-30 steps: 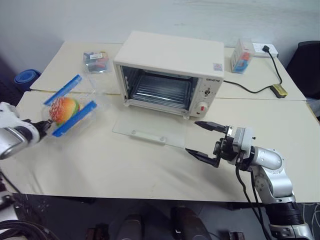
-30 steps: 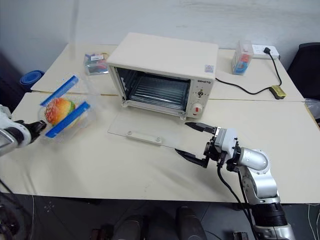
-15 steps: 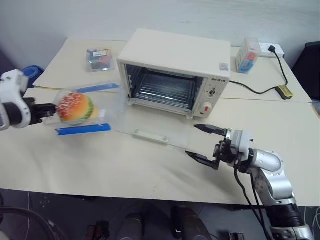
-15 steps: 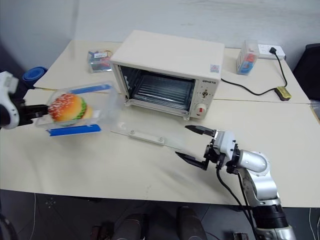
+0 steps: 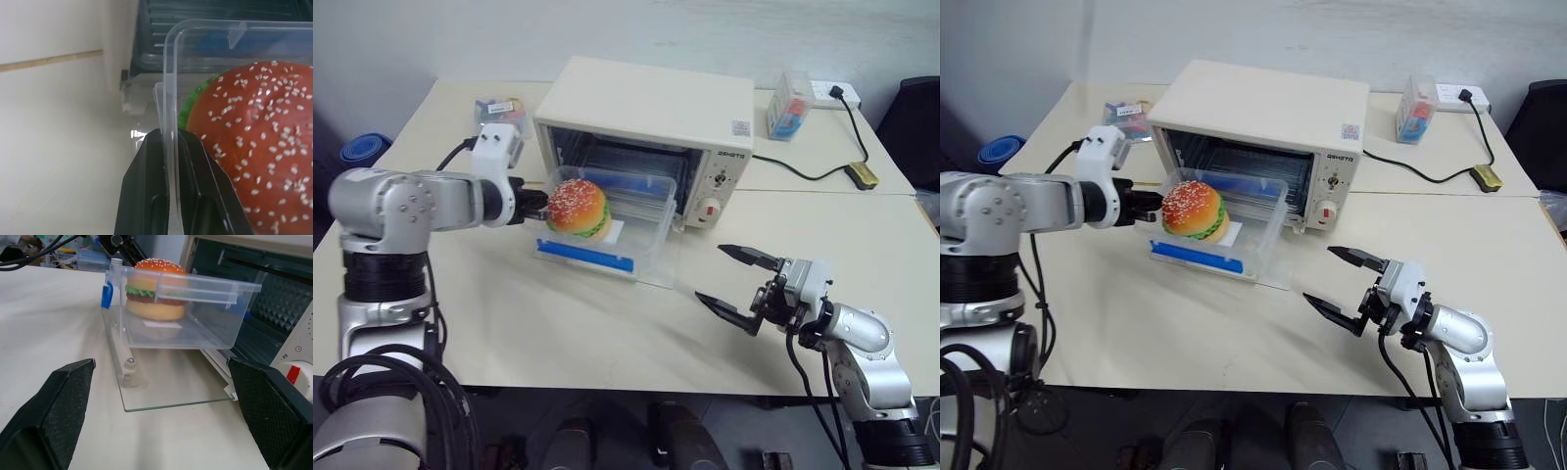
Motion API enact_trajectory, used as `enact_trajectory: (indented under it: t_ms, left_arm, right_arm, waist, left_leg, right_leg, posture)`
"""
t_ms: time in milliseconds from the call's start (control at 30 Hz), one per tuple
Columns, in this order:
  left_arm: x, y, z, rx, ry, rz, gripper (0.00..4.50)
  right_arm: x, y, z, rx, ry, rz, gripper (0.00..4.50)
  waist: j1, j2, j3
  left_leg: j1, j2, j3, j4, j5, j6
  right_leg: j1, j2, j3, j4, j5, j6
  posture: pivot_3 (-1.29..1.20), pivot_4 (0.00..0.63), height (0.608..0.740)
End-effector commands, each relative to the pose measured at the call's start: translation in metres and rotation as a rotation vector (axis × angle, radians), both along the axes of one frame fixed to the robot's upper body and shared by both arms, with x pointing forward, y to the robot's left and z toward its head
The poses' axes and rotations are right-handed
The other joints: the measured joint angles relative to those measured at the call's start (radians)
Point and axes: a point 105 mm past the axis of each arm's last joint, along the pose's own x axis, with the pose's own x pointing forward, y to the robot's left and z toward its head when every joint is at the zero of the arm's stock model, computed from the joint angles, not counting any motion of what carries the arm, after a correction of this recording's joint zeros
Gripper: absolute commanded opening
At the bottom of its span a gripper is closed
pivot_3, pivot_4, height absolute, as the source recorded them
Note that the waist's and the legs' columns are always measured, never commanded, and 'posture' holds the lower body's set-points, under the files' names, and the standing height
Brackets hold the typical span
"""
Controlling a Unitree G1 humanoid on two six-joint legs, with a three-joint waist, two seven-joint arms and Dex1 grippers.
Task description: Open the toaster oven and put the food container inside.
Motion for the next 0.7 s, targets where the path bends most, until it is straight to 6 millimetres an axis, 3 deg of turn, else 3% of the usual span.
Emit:
enact_trajectory:
  t_ms: [33, 133, 300, 433, 500, 567, 700]
  left_arm:
    - [0.004, -0.005, 0.016, 0.021, -0.073, -0.002, 0.34]
    - [0.005, -0.007, 0.017, 0.015, -0.074, -0.008, 1.24]
    - [0.007, -0.01, 0.038, -0.153, -0.146, -0.044, 2.71]
    - [-0.007, 0.009, 0.055, -0.271, -0.192, -0.137, 2.71]
    - [-0.018, 0.034, 0.054, -0.211, -0.258, -0.205, 2.75]
    - [-0.038, 0.055, 0.037, -0.028, -0.312, -0.363, 2.35]
    - [-0.07, 0.05, 0.009, 0.011, -0.338, -0.647, 1.2]
  right_arm:
    - [-0.005, 0.002, 0.009, 0.024, -0.042, -0.017, 4.5]
    - [-0.006, 0.001, 0.01, 0.034, -0.044, -0.034, 4.5]
    - [-0.01, 0.005, 0.015, 0.065, -0.017, -0.029, 4.5]
    - [-0.02, 0.017, 0.022, 0.057, 0.051, 0.047, 4.5]
    - [-0.027, 0.026, 0.015, 0.005, 0.134, 0.107, 4.13]
    - [-0.034, 0.04, 0.003, -0.077, 0.207, 0.173, 3.58]
    - [-0.037, 0.059, -0.014, -0.166, 0.288, 0.237, 2.17]
  waist:
    - [0.0, 0.0, 0.0]
    - [0.001, 0.0, 0.0]
    - [0.003, 0.0, 0.0]
    - [-0.006, 0.0, 0.0]
    - [-0.01, 0.0, 0.0]
    - [-0.024, 0.001, -0.001]
    - [0.002, 0.0, 0.0]
  left_leg:
    - [0.0, 0.0, 0.001, 0.0, 0.0, 0.0]
    - [0.0, 0.0, 0.001, 0.0, 0.0, 0.0]
    - [0.0, 0.0, 0.001, 0.001, 0.0, 0.0]
    - [0.0, 0.001, 0.004, 0.0, 0.001, -0.001]
    - [0.0, 0.002, 0.004, 0.0, 0.002, -0.003]
    - [0.003, 0.003, 0.008, -0.004, 0.003, -0.004]
    - [0.002, 0.004, 0.005, -0.002, 0.003, -0.004]
  right_leg:
    - [0.0, 0.0, 0.001, 0.0, 0.0, 0.0]
    - [-0.001, 0.0, 0.001, 0.001, 0.0, 0.0]
    - [-0.001, 0.0, 0.001, 0.001, 0.0, 0.0]
    - [-0.004, 0.002, 0.003, 0.003, 0.0, 0.0]
    - [-0.003, 0.003, 0.004, 0.004, 0.0, 0.0]
    - [-0.004, 0.004, 0.005, 0.004, 0.0, -0.001]
    - [-0.003, 0.003, 0.005, 0.003, -0.002, -0.004]
  posture:
    - [0.0, 0.15, 0.74]
    - [0.0, 0.15, 0.74]
    - [0.0, 0.15, 0.74]
    - [0.0, 0.15, 0.74]
    - [0.0, 0.15, 0.74]
    - [0.0, 0.15, 0.74]
    - [0.0, 0.15, 0.74]
